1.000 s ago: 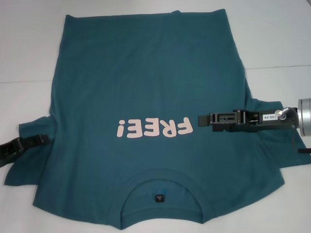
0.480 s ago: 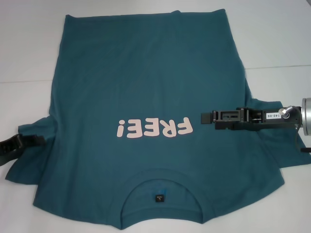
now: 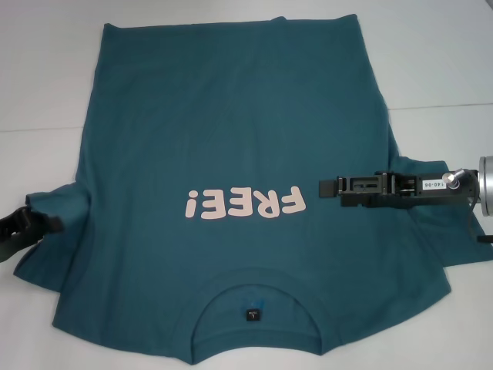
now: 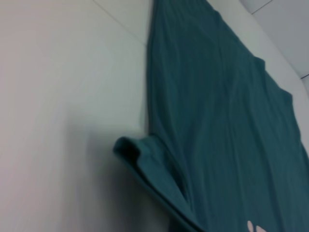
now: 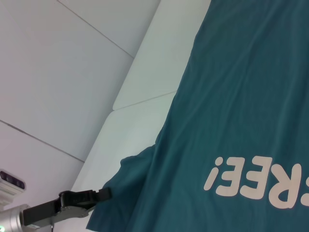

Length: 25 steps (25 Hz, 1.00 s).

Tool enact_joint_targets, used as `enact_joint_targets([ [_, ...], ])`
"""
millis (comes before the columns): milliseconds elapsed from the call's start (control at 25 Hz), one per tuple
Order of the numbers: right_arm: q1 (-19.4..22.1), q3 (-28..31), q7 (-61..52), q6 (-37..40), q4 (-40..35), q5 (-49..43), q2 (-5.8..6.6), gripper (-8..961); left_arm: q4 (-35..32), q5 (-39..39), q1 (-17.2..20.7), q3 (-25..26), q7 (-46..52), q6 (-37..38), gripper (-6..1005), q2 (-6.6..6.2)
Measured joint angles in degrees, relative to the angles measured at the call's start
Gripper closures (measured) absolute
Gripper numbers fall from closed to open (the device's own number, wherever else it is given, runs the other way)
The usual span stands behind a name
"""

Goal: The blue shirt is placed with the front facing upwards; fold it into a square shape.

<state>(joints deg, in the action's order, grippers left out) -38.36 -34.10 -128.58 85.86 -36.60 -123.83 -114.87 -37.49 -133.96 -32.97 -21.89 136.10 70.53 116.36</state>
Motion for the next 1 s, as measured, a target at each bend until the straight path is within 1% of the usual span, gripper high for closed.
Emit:
enact_joint_targets([
  [320, 0.39, 0.00, -0.03, 0.11, -0.03, 0.00, 0.01, 56, -0.03, 0.10, -0.03, 1.53, -0.13, 2.13, 969, -0.39],
  [560, 0.56, 0.00, -0.19, 0.11, -0.14, 0.00, 0.00, 55, -0.47, 0.04, 0.39, 4.55, -0.15, 2.53, 970, -0.72],
  [1000, 0.33, 0.00, -0.22, 0.06, 0.10, 0.02, 0.00, 55, -1.19, -0.47, 1.33, 6.63, 0.09, 2.13, 968, -0.74],
])
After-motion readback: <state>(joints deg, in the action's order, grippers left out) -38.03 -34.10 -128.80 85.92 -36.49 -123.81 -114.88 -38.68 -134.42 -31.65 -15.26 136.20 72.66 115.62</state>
